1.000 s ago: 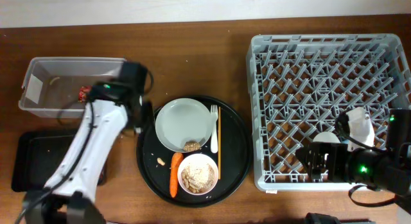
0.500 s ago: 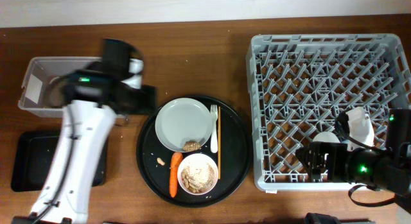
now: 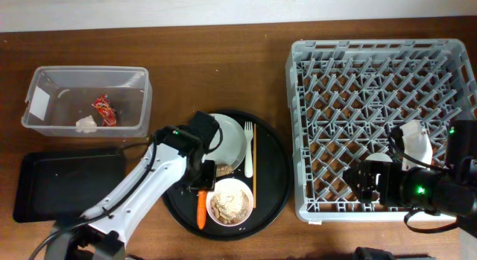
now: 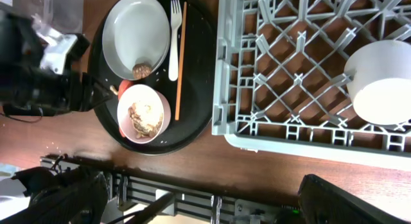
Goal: Sort waste into correct bins and load items into the dishwasher rack
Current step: 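Pick the carrot with the left gripper and place it on the black tray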
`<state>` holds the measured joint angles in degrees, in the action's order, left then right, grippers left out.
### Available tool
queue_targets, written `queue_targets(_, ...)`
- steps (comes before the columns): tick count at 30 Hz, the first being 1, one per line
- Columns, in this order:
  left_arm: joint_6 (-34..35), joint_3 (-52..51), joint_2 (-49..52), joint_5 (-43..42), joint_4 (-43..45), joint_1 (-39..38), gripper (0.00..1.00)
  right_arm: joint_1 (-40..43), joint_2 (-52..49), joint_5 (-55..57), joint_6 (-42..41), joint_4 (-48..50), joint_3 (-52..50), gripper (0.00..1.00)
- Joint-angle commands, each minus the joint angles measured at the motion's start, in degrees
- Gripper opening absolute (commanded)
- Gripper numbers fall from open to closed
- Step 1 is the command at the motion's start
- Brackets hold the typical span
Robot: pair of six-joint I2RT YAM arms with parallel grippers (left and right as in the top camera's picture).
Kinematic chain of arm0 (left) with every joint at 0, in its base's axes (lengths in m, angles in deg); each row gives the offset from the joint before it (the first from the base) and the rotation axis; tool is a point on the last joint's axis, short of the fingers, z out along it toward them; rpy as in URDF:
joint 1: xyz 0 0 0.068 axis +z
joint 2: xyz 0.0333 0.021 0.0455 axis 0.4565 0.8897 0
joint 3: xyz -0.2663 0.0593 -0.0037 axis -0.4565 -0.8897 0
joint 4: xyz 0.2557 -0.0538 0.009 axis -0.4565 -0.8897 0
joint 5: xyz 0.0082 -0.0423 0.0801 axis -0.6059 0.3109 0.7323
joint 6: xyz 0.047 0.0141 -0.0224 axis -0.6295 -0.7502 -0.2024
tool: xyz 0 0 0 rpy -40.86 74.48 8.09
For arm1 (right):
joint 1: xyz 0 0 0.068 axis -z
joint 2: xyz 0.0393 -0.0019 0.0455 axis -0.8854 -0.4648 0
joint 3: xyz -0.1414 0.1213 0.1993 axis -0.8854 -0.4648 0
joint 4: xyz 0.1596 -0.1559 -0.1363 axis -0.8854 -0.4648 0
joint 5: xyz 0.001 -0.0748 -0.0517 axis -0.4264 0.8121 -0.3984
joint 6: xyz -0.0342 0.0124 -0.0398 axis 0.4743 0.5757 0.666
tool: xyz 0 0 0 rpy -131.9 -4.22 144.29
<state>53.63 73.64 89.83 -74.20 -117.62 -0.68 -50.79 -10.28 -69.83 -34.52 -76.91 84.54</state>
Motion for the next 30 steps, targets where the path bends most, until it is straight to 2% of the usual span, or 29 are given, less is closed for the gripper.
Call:
queue_targets(1, 6.03, -7.37, -0.33, 2.27, 6.4, 0.26, 0.61, -0.2, 0.07, 0.09, 0.61, -0.35, 0.42, 0.98)
queue_targets(3, 6.73, -10.25, -0.33, 0.96, 11.04, 0.24, 0.6, -0.2, 0.07, 0.09, 0.61, -0.35, 0.42, 0.98)
queue_targets(4, 4.79, -10.97, -0.33, -1.22, 12.85, 0.17, 0.6, -0.2, 0.07, 0.09, 0.61, -0.35, 0.42, 0.98)
queue_targets(7, 3.52, -13.88, -0.24, -2.38, 13.55, 0.2, 0.59, -0.2, 0.07, 0.11, 0.61, -0.35, 0.42, 0.99)
queue_targets(8, 3.52, -14.91, -0.24, -2.34, 13.73, 0.2, 0.5, -0.2, 0.07, 0.11, 0.61, -0.35, 0.42, 0.98)
queue_targets(10, 3.52, -15.28, -0.24, -2.05, 14.71, 0.2, 0.46, -0.2, 0.07, 0.11, 0.61, -0.35, 0.42, 0.98)
queue_targets(11, 3.54, -15.28, -0.24, -1.75, 14.97, 0.2, 0.23, -0.2, 0.07, 0.11, 0.61, -0.35, 0.42, 0.98)
queue_targets(12, 3.54, -15.06, -0.35, -1.75, 14.23, 0.26, 0.14, -0.2, 0.07, 0.09, 0.61, -0.35, 0.42, 0.99)
queue_targets(15, 3.76, -7.5, -2.84, 1.84, 5.18, 2.05, 0.13, -0.2, 0.07, 0.09, 0.61, -0.35, 0.42, 0.98)
queue_targets(17, 5.55, 2.62, -8.59, 8.11, -4.94, 8.85, 0.08, -0.2, 0.07, 0.09, 0.61, -0.35, 0.42, 0.99)
queue_targets(20, 8.61, 4.5, -13.25, 11.65, -8.02, 28.24, 0.1, -0.2, 0.07, 0.09, 0.61, -0.35, 0.42, 0.98)
queue_targets(21, 10.01, 3.52, -12.74, 11.58, -7.65, 38.03, 0.1, -0.2, 0.07, 0.09, 0.61, -0.35, 0.42, 0.98)
queue_targets(22, 12.07, 0.22, -12.0, 9.88, -3.67, 50.53, 0.1, -0.2, 0.07, 0.09, 0.61, -0.35, 0.42, 0.99)
queue_targets(24, 16.15, -4.15, -10.86, 7.26, 2.91, 62.2, 0.1, -0.2, 0.07, 0.09, 0.59, -0.35, 0.42, 0.99)
queue_targets(27, 17.59, -10.14, -8.83, 2.38, 11.56, 69.94, 0.1, -0.2, 0.07, 0.09, 0.61, -0.35, 0.42, 0.99)
queue_targets(28, 17.59, -11.82, -8.52, 1.84, 14.21, 70.18, 0.21, -0.2, 0.07, 0.09, 0.59, -0.35, 0.42, 0.99)
queue_targets(30, 17.49, -12.74, -8.48, -0.09, 15.82, 70.18, 0.3, -0.2, 0.11, 0.09, 0.61, -0.35, 0.42, 0.99)
